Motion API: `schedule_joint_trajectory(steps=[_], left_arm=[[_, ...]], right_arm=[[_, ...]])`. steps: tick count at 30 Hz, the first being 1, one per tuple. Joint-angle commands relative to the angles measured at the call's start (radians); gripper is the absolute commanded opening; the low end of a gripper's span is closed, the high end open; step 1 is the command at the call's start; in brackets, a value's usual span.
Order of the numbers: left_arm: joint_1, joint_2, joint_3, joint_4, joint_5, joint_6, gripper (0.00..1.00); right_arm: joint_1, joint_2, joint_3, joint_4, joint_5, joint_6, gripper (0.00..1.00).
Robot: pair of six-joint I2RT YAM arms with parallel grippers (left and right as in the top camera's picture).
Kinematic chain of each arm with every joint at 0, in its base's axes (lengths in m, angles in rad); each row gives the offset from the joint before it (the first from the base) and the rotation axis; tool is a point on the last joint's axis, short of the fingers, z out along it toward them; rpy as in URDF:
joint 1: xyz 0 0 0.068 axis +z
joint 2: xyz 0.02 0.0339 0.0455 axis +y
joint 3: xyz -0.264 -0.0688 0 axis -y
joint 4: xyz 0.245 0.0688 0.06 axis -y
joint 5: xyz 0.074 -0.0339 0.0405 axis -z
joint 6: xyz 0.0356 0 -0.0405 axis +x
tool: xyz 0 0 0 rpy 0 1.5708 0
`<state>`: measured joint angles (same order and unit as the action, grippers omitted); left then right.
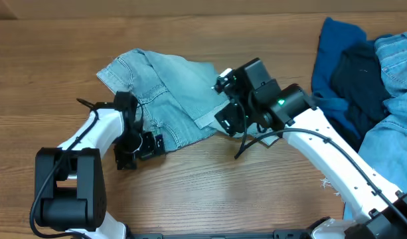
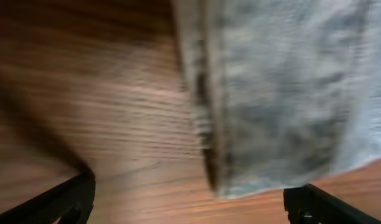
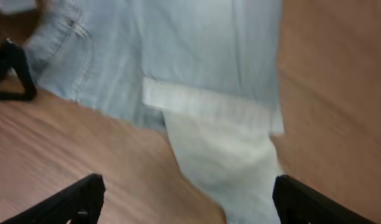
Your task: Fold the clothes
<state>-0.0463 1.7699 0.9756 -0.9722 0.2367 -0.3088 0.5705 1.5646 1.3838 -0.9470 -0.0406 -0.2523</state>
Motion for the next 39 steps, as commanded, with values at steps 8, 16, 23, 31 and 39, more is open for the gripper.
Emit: schedule_joint_trajectory(steps=[8, 16, 23, 31, 39], left_arm=[[-0.005, -0.016, -0.071, 0.087, -0.084, -0.039, 1.00], [-0.005, -0.016, -0.071, 0.091, -0.083, -0.040, 1.00], [-0.005, -0.016, -0.071, 0.100, -0.082, -0.040, 1.00], [-0.005, -0.016, -0.071, 0.107, -0.083, -0.039, 1.00], [-0.005, -0.016, -0.071, 0.113, -0.083, -0.039, 1.00]], right_arm=[[0.105, 0.325, -0.082, 0.289, -0.012, -0.070, 0.70], [0.108, 0.405, -0.082, 0.379, -0.006, -0.066, 0.62], [0.108, 0.459, -0.082, 0.404, 0.040, -0.068, 0.57], [0.108, 0.438, -0.079, 0.406, 0.219, 0.039, 0.04], [0.000, 0.147, -0.013, 0.644, 0.604, 0.046, 0.04]])
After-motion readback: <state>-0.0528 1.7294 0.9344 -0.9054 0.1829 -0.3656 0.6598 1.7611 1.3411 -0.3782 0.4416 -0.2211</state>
